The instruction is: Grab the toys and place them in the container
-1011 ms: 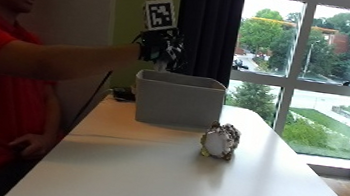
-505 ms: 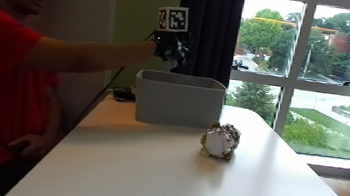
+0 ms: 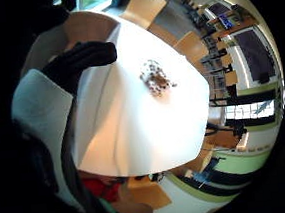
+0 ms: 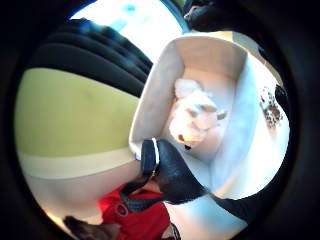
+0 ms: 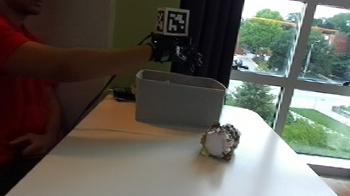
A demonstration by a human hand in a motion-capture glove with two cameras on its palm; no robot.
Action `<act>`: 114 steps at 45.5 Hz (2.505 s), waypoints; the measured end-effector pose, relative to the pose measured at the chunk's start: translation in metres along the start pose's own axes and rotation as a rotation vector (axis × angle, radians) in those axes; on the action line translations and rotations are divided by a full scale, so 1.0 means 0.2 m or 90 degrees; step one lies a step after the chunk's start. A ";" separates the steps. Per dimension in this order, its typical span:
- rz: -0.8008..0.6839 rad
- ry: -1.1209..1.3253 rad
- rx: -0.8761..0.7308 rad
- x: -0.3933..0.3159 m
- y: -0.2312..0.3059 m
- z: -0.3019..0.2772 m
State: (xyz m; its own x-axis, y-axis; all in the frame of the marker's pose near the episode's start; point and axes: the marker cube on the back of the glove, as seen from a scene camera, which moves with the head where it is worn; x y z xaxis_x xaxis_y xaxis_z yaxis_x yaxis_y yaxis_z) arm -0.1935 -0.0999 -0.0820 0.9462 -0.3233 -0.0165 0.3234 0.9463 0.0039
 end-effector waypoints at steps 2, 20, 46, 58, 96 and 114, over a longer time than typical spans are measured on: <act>0.013 0.010 0.001 0.10 0.05 0.01; 0.090 0.044 -0.072 0.77 0.48 0.25; 0.196 0.122 -0.135 1.10 -0.02 0.65; 0.193 0.027 -0.035 1.08 -0.31 0.74; 0.198 0.111 -0.179 1.18 -0.41 0.94; 0.212 0.179 -0.009 1.13 -0.28 0.94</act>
State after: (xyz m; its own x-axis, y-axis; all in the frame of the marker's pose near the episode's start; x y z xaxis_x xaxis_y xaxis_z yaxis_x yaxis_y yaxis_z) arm 0.0047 -0.2283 0.1019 0.9574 0.0124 -0.2885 -0.0006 0.9992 0.0410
